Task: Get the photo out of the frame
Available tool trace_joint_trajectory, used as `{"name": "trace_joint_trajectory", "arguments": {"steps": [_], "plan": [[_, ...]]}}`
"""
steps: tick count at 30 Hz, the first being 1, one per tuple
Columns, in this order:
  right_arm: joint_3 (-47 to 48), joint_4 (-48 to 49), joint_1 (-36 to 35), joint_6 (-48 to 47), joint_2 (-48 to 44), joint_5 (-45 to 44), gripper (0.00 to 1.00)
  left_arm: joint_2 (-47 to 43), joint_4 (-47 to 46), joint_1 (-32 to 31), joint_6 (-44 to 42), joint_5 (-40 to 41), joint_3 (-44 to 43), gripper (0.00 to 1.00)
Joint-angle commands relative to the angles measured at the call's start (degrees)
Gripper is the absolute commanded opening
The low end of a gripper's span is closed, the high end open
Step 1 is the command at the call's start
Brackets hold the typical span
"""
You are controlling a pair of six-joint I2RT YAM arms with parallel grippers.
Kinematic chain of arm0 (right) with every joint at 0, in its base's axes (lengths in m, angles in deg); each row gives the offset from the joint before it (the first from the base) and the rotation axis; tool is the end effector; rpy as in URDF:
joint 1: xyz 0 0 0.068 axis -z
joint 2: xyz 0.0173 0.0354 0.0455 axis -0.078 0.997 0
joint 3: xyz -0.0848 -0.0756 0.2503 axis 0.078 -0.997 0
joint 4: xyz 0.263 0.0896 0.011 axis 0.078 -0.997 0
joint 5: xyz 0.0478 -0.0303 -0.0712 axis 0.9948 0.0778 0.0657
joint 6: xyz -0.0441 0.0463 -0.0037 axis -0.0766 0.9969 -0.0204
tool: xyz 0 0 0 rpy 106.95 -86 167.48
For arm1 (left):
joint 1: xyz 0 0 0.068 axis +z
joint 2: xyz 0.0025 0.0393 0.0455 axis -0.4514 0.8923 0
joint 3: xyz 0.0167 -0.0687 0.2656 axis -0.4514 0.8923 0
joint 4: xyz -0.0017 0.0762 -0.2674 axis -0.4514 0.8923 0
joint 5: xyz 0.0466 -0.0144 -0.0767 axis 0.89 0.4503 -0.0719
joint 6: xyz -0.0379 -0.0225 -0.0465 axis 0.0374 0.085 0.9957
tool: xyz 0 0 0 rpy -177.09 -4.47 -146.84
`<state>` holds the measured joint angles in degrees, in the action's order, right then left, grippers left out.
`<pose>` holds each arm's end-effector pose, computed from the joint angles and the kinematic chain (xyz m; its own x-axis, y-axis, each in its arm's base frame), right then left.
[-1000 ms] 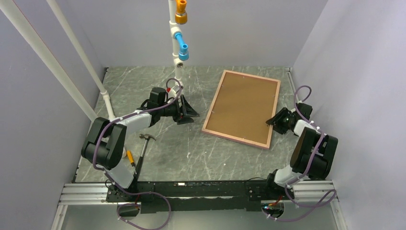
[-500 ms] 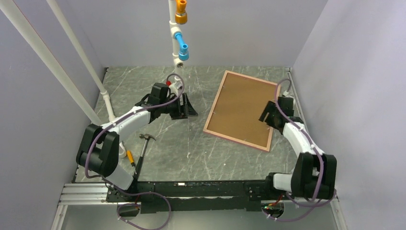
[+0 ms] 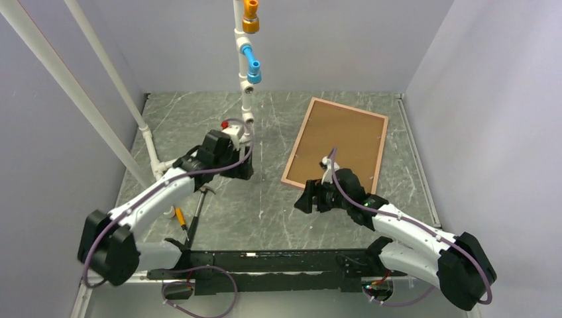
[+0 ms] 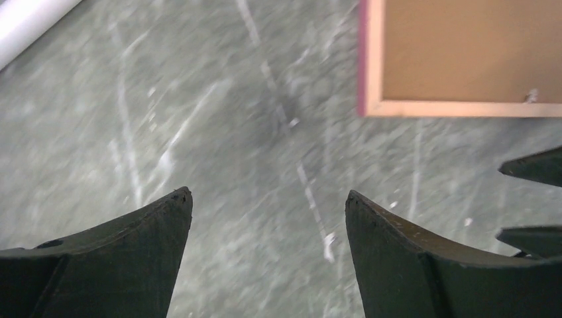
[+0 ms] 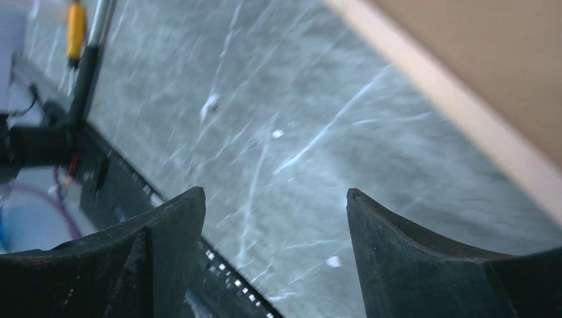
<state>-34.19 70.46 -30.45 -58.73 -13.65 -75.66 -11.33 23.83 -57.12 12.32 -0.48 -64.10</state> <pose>0.1801 0.1396 0.1788 -0.7822 0.0693 -0.6192 -0.3539 0.7686 0.5330 0.2660 -0.1593 0.2518 -0.7275 0.0556 -0.6838 0.3309 0.9016 -0.2787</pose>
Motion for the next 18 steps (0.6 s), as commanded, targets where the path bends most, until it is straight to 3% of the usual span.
{"name": "trace_joint_trajectory", "arguments": {"steps": [1, 5, 8, 12, 18], "plan": [[-2.2, 11.2, -5.1, 3.2, -2.1, 6.5, 0.8, -9.6, 7.3, 0.9, 1.1, 11.2, 7.8, 0.88], [-0.8, 9.7, -5.8, 0.4, -1.1, 6.7, 0.8, -16.6, 13.9, 1.9, 10.2, 17.7, 12.7, 0.86], [0.8, 7.9, -5.8, -1.6, -0.1, 6.5, 0.8, -18.9, 21.4, 2.2, 22.1, 25.0, 15.1, 0.84], [0.9, 7.8, -5.8, -1.6, -1.1, 6.7, 0.8, -19.1, 31.0, 2.4, 35.7, 28.4, 17.0, 0.81], [-0.9, 8.6, -5.9, -0.6, -3.6, 5.9, 0.8, -21.7, 37.8, 2.4, 51.1, 34.4, 20.6, 0.71]]}}
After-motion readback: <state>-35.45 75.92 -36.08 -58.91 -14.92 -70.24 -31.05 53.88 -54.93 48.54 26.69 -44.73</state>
